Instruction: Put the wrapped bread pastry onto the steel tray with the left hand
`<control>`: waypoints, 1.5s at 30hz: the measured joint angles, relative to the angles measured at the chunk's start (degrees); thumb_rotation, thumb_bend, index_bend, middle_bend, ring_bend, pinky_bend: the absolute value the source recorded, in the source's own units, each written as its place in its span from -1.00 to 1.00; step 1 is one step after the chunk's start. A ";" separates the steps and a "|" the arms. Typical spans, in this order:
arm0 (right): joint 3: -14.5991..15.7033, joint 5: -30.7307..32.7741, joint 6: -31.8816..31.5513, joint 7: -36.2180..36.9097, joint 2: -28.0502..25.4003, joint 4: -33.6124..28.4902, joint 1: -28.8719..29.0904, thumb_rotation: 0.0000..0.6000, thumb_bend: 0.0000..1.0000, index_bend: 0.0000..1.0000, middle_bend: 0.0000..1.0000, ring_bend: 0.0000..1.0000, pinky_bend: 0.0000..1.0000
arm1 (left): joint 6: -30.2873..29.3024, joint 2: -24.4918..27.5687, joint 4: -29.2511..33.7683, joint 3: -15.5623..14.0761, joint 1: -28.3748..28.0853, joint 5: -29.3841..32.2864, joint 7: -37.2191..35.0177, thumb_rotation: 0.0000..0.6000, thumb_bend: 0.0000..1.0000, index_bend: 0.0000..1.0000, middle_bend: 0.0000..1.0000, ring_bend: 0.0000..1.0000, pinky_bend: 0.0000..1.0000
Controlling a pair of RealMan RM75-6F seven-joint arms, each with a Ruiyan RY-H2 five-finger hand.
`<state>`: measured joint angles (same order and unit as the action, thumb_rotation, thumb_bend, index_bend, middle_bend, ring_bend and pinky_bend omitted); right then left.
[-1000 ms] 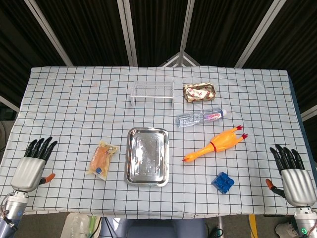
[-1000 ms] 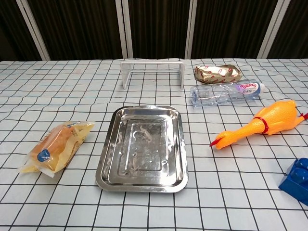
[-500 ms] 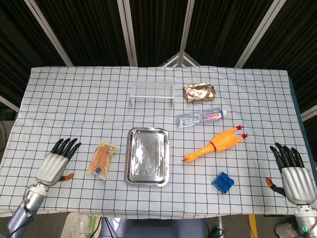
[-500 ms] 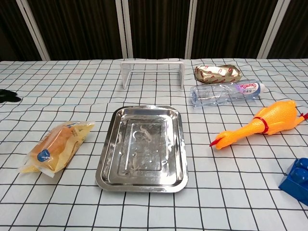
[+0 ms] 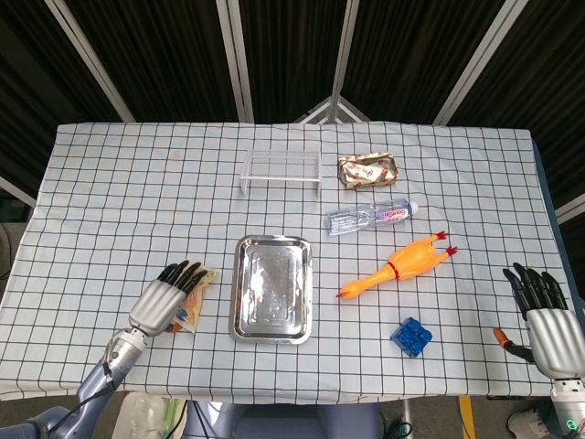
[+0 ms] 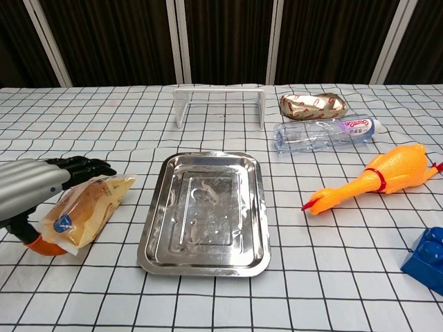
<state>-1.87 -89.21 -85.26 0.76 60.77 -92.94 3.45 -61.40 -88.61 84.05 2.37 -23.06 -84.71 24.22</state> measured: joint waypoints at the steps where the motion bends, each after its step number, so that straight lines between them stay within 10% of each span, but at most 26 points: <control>1: -0.04 0.05 -0.02 0.21 -0.06 0.04 -0.01 1.00 -0.40 -1.00 -1.00 -1.00 -1.00 | 0.10 -0.35 -0.15 0.20 -0.13 0.58 0.57 1.00 -0.90 -0.79 -0.71 -0.88 -0.65; 9: -0.03 0.04 0.06 -0.24 0.02 0.02 0.07 1.00 -0.40 -1.00 -1.00 -1.00 -1.00 | -1.61 -2.61 -2.04 1.09 -0.72 1.78 0.94 1.00 -0.67 -0.31 -0.10 -0.24 -0.11; 22: 0.21 -0.13 0.46 -0.83 0.23 -0.46 0.24 1.00 -0.40 -1.00 -1.00 -1.00 -1.00 | -10.11 -2.70 3.47 1.56 -0.54 -4.16 0.76 1.00 -0.68 -0.33 -0.10 -0.23 -0.10; 34: 0.30 -1.04 -0.07 4.67 -1.40 0.75 0.29 1.00 -0.40 -1.00 -1.00 -1.00 -1.00 | -0.15 -14.37 1.59 9.55 -11.61 3.65 11.32 1.00 -0.69 -0.31 -0.07 -0.23 -0.11; 37: 0.19 -1.06 -0.43 6.05 -1.82 1.29 0.22 1.00 -0.40 -1.00 -1.00 -1.00 -1.00 | 1.65 -17.80 -2.74 10.32 -13.83 5.67 11.97 1.00 -0.72 -0.42 -0.21 -0.33 -0.18; 41: 0.06 -0.81 -0.53 6.87 -2.04 1.78 0.17 1.00 -0.40 -1.00 -1.00 -1.00 -1.00 | 3.24 -20.02 -5.39 10.10 -15.67 8.10 12.34 1.00 -0.87 -0.97 -0.91 -0.94 -0.45; 45: 0.19 -0.92 -0.43 6.31 -1.97 1.76 0.17 1.00 -0.40 -1.00 -1.00 -1.00 -1.00 | 3.77 -18.53 -3.45 9.69 -15.61 8.43 9.79 1.00 -1.00 -1.00 -1.00 -1.00 -0.63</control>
<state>-1.68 -90.13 -85.69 7.07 58.80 -91.18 3.63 -57.62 -107.15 80.60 12.05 -38.67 -76.28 34.01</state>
